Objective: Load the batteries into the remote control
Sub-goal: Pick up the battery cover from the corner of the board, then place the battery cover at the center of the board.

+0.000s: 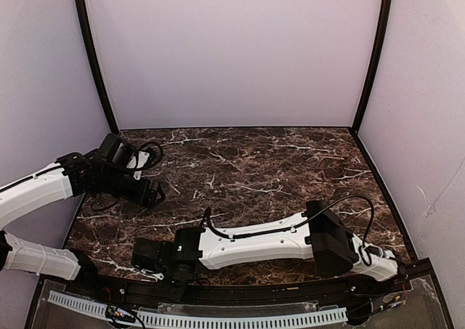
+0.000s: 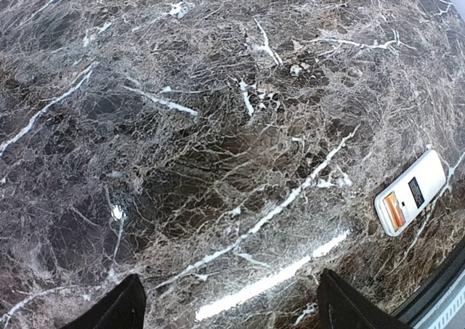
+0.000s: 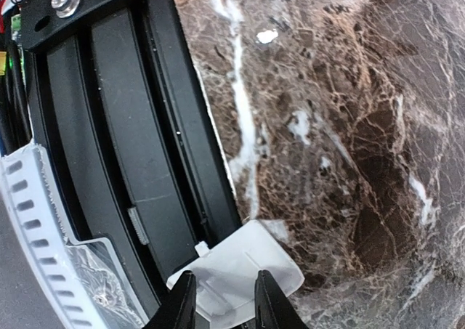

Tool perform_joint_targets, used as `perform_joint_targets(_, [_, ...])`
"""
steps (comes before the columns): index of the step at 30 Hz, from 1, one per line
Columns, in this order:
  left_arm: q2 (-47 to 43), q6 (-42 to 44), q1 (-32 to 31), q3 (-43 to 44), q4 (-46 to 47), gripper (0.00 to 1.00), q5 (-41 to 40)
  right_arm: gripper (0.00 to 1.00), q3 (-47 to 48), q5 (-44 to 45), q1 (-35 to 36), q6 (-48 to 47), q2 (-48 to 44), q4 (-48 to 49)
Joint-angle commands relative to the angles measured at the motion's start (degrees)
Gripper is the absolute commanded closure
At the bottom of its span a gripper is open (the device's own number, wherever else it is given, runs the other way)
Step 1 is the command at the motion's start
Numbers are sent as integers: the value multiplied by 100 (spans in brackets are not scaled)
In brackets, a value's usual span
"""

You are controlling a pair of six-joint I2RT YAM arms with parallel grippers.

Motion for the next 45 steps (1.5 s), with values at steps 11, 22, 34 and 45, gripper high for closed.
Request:
perform_joint_targets(11, [87,54,31,3,2,17,91,73,-1665,609,-441,32,-788,173])
perform_joint_targets(22, [251,135,29,42,113,16,95,73,-2452,232,-649,140,-1801,868])
perform_joint_targets(34, [214,198,29,20,123,16,95,71,-3038,195,-855,467,-1917,927])
perform_joint_targets(45, [176,228,30,-21,156,16,76,75,-3034,190,-859,443,-1697,949])
